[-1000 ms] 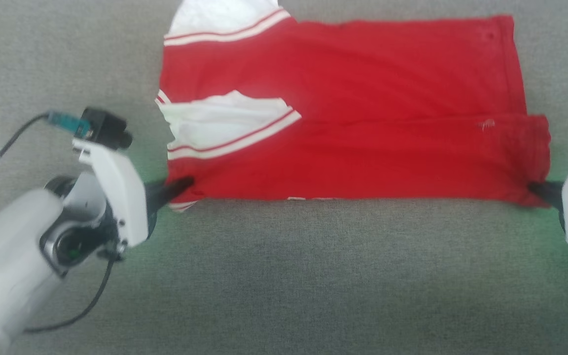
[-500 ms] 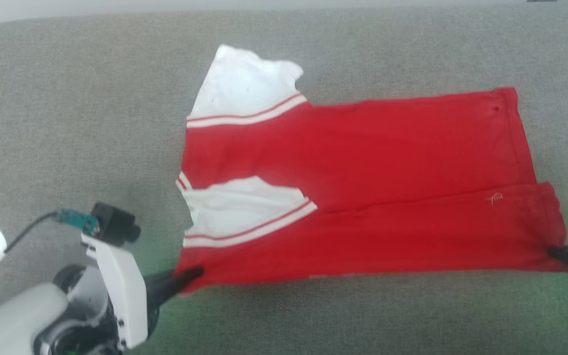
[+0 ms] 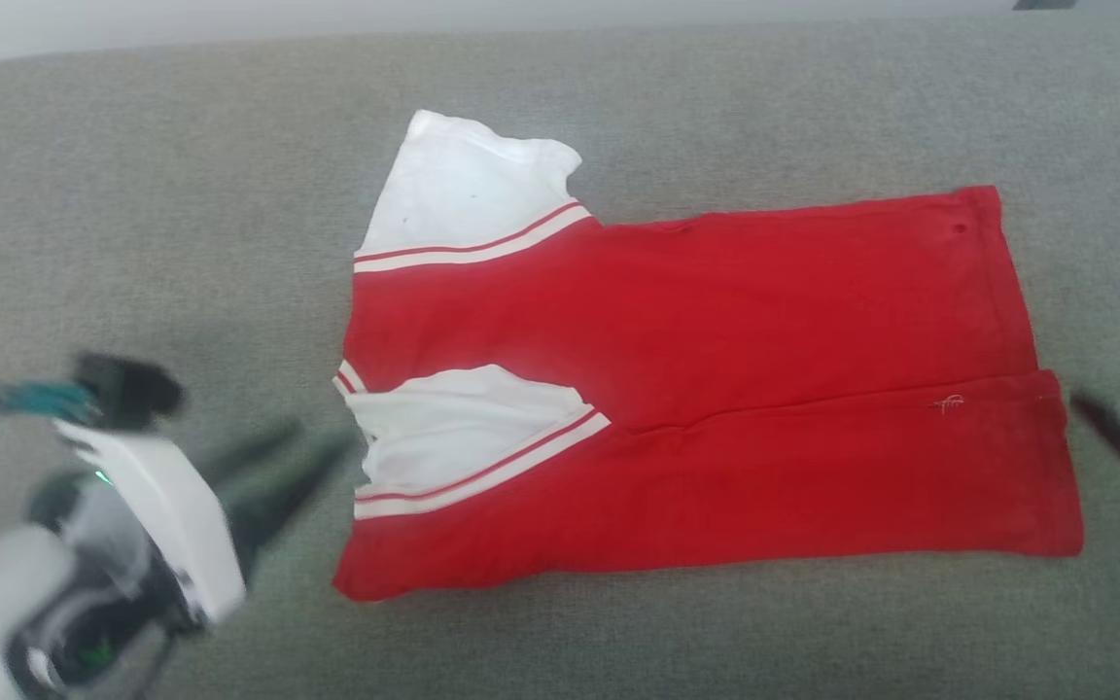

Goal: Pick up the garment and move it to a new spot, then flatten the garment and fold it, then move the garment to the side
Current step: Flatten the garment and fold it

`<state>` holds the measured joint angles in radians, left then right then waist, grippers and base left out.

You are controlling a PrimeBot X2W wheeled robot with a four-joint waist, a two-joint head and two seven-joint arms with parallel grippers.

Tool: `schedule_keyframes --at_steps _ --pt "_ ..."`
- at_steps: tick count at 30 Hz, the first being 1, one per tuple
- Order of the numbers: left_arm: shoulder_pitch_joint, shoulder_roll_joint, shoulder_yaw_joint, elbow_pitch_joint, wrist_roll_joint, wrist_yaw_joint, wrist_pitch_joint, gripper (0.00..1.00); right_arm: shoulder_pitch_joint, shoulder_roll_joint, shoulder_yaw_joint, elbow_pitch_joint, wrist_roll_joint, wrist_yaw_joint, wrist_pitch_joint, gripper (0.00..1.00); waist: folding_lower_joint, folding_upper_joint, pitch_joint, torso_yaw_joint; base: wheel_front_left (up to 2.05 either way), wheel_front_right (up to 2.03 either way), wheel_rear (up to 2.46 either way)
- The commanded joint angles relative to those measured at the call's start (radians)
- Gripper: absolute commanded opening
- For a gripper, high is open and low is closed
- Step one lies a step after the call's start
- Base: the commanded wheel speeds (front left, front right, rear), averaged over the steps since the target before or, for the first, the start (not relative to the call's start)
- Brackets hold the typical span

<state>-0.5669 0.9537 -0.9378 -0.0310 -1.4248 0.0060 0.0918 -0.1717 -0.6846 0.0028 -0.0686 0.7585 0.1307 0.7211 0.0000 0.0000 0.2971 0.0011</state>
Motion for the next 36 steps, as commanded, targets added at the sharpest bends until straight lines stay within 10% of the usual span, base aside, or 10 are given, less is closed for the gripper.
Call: schedule_keyframes --at_steps 1,16,36 --pt "-0.016 0.000 0.017 0.009 0.003 0.006 -0.021 1.00 -0.022 0.013 -0.004 -0.010 -0.017 0.000 -0.033 1.00 0.0000 0.0000 0.002 -0.005 0.00 0.00 0.00" --pt "-0.433 -0.164 0.107 0.462 0.204 -0.015 -0.124 1.00 -0.218 0.223 0.105 0.017 -0.234 0.000 -0.649 1.00 0.0000 0.0000 0.149 -0.154 0.00 0.00 0.00" --pt "-0.807 -0.270 -0.070 0.906 0.200 -0.103 0.625 1.00 -0.264 0.264 0.140 0.076 -0.214 0.000 -0.731 1.00 0.0000 0.0000 0.256 -0.289 0.00 0.00 0.00"
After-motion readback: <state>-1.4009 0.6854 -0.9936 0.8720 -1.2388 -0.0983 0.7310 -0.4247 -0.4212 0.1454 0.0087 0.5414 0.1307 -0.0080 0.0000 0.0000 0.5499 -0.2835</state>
